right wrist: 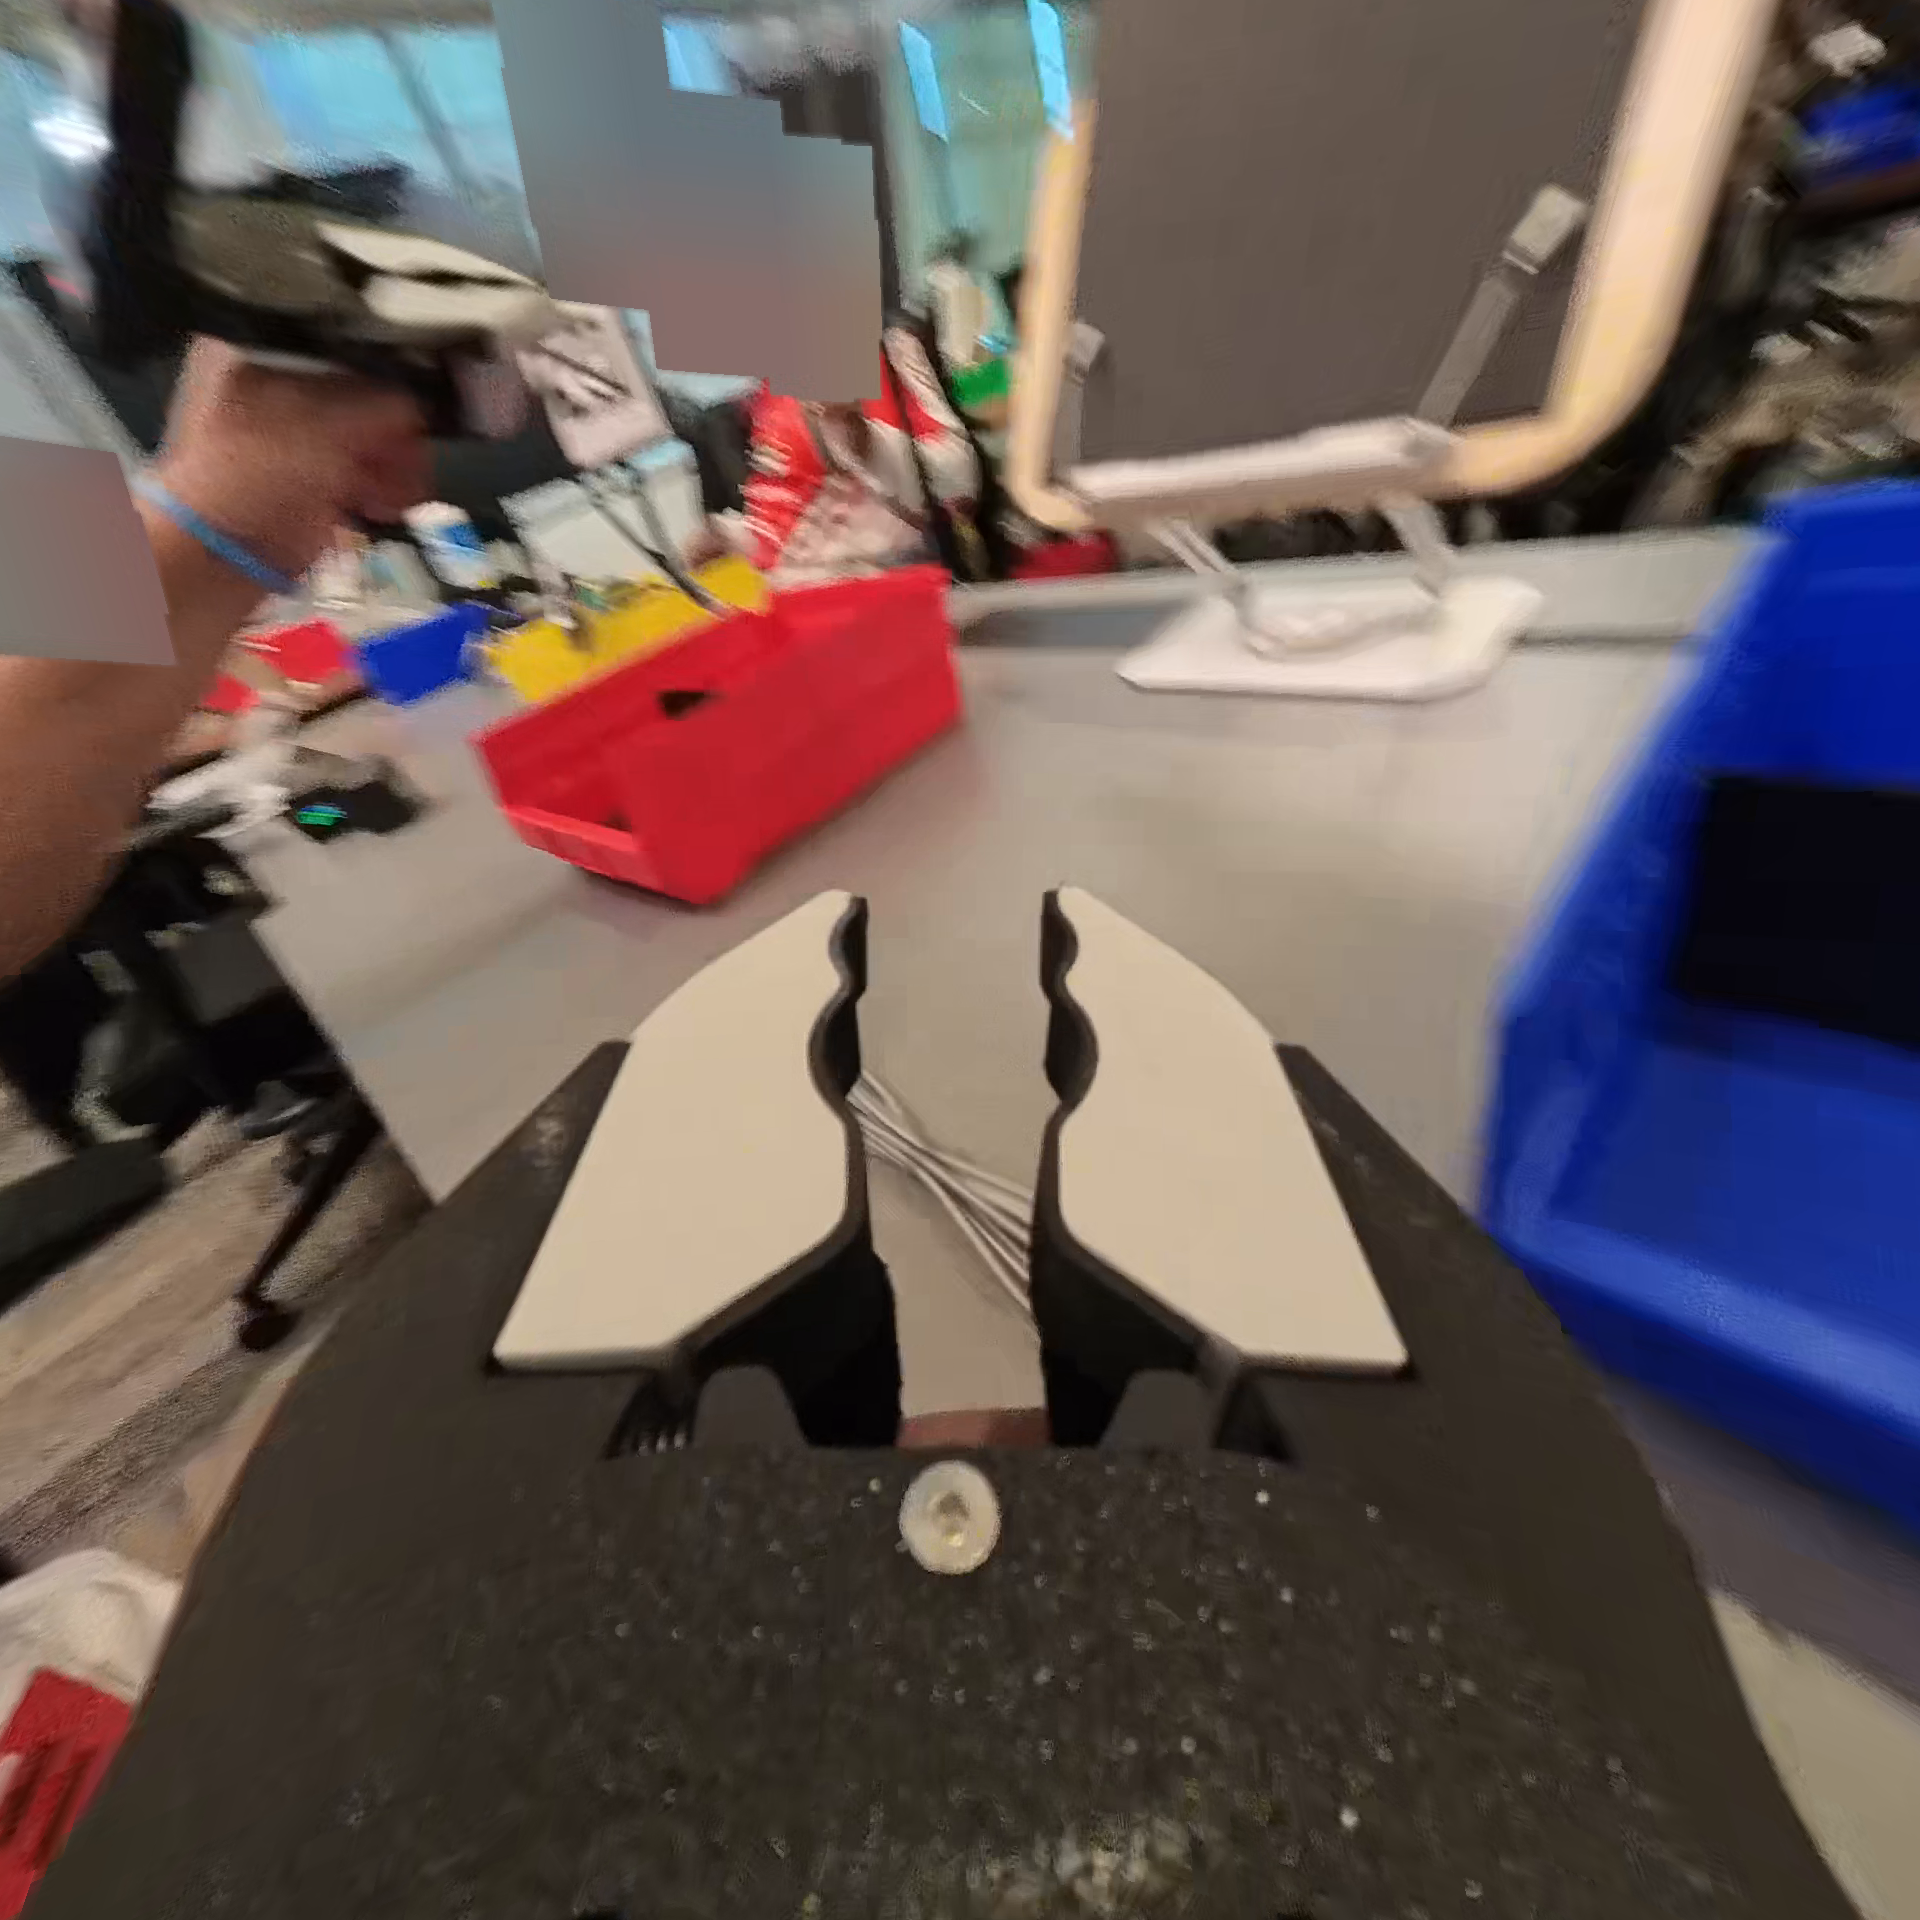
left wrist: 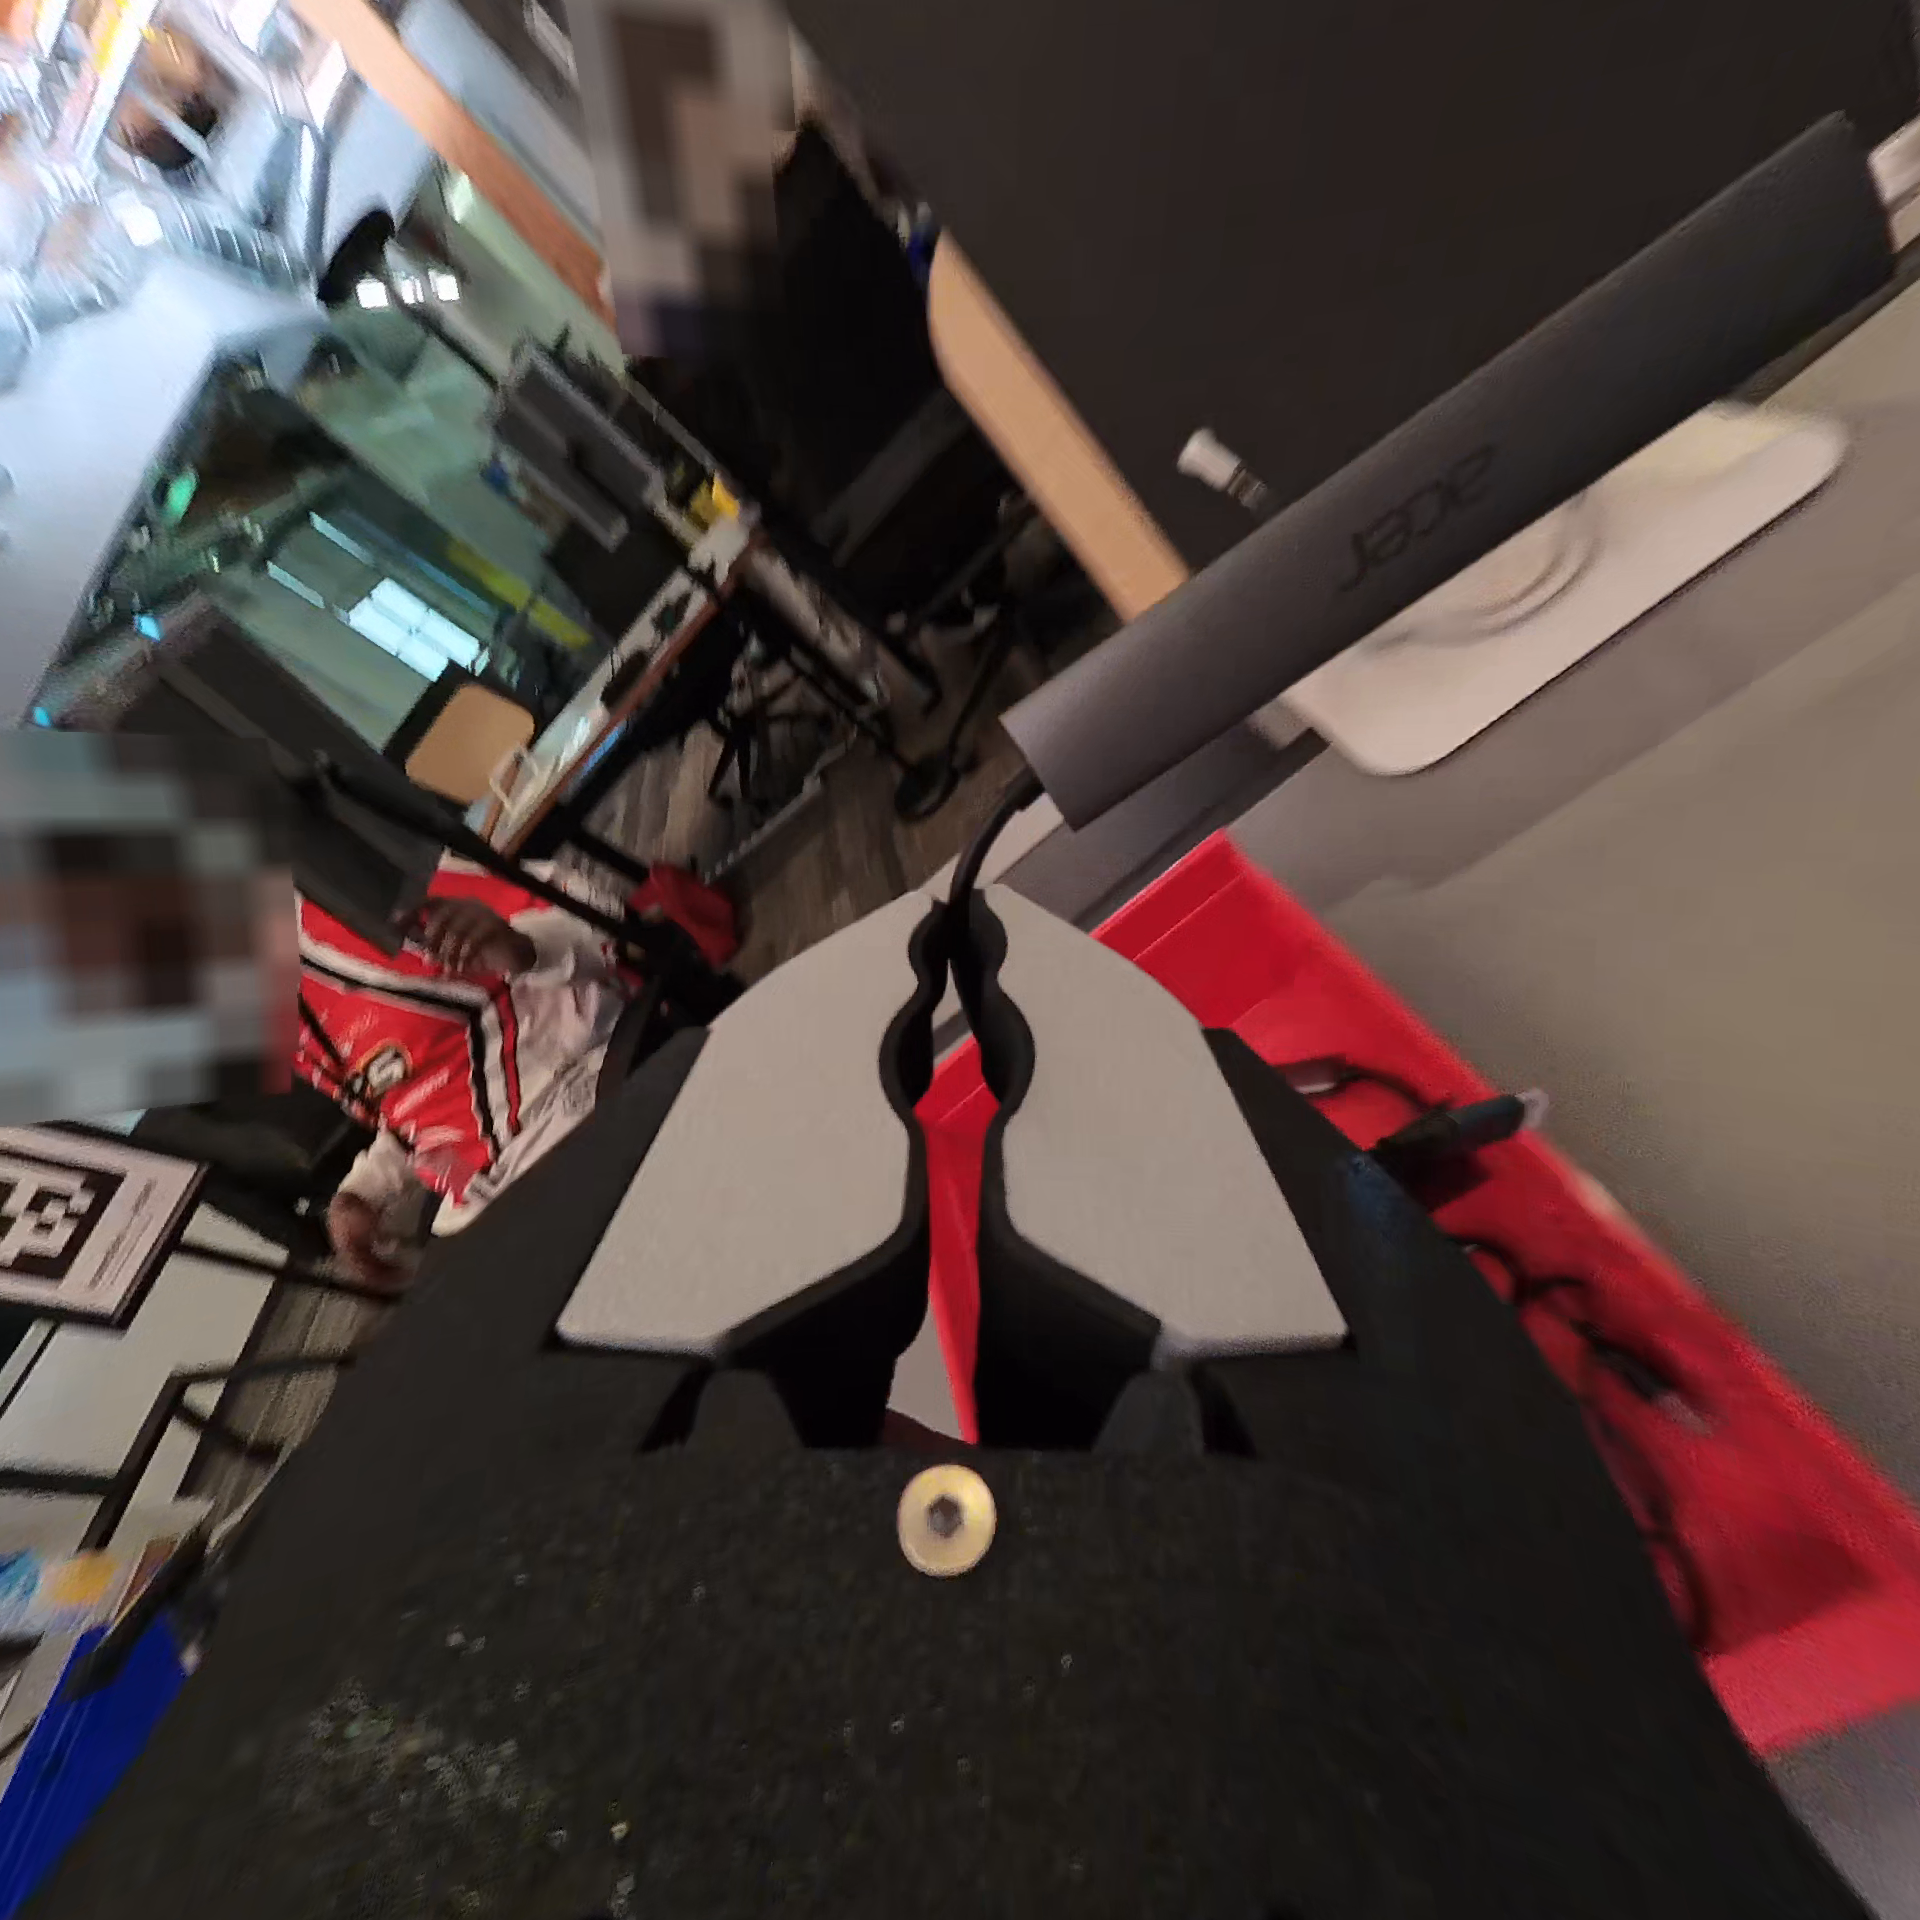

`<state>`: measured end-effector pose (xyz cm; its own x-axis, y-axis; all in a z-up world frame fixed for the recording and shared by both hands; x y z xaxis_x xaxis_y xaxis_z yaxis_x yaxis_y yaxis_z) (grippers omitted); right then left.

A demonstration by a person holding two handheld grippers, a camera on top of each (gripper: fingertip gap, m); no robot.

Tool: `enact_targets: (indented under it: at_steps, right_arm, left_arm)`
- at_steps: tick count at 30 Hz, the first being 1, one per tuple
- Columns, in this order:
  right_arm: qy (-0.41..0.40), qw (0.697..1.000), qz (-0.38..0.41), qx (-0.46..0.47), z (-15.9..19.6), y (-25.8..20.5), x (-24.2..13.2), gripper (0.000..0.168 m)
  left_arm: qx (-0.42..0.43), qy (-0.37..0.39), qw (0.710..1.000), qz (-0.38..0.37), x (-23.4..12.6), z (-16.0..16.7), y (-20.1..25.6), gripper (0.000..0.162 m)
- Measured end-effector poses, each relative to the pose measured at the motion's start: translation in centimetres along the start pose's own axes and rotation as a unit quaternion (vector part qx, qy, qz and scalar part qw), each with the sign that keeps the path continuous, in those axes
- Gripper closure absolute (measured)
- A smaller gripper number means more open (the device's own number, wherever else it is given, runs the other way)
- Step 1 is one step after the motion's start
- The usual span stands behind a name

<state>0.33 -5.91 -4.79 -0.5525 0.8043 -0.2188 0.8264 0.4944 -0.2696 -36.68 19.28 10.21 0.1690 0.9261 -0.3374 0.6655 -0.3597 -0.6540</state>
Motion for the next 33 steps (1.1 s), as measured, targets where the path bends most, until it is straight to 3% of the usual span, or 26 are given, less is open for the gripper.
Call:
enact_targets:
  at_steps: [5,9,13,15,17,22,24,27,29,31,33]
  right_arm:
    - [0.049,0.986,-0.151,-0.051,-4.8,-6.3,3.8,0.121]
    - [0.088,0.976,-0.197,-0.017,-7.6,-7.4,6.1,0.116]
    - [0.113,0.966,-0.231,0.029,-8.1,-7.7,6.3,0.116]
    - [0.111,0.966,-0.23,0.035,-7.6,-7.7,6.2,0.128]
    - [0.096,0.969,-0.225,0.024,-6.8,-7.6,5.9,0.159]
    - [0.092,0.969,-0.23,-0.027,-5.9,-7.3,3.9,0.159]
    - [0.088,0.965,-0.242,-0.044,-4.9,-7.0,3.1,0.159]
    - [0.099,0.967,-0.23,-0.048,-2.9,-6.2,2.1,0.159]
    - [0.093,0.968,-0.231,-0.045,-1.8,-5.6,2.0,0.159]
    - [0.088,0.965,-0.242,-0.049,-1.5,-5.5,2.2,0.159]
    - [0.095,0.956,-0.276,-0.041,-1.6,-6.0,2.0,0.159]
  left_arm:
    - [-0.007,0.102,0.994,0.047,-6.4,-4.0,7.0,0.159]
    - [-0.001,0.149,0.988,0.046,-9.3,-5.0,12.3,0.159]
    - [0.005,0.154,0.985,0.082,-10.5,-4.8,16.6,0.159]
    - [0.002,0.155,0.983,0.096,-10.8,-4.6,18.2,0.159]
    - [-0.005,0.152,0.982,0.117,-11.1,-4.3,19.4,0.159]
    - [-0.01,0.154,0.969,0.194,-12.1,-3.4,21.9,0.159]
    - [-0.037,0.161,0.947,0.274,-12.8,-2.8,22.8,0.158]
    - [-0.095,0.161,0.894,0.408,-13.7,-1.7,23.8,0.138]
    - [-0.118,0.168,0.853,0.479,-14.4,-1.1,24.0,0.135]
    - [-0.131,0.174,0.827,0.519,-14.6,-0.9,23.9,0.124]
    - [-0.13,0.179,0.812,0.54,-14.4,-0.6,24.0,0.124]
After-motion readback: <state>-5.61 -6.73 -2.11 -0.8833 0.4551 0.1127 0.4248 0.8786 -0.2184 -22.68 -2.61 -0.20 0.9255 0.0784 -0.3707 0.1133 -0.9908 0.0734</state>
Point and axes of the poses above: each gripper's, where its closed fingertips meet, x out along the fingers, z out of its underside, y = z × x across the jaws, the point moved 5 cm from there along -x, back along the fingers, and after that the axes turned 10 degrees about -y, right-handed, at the moved point
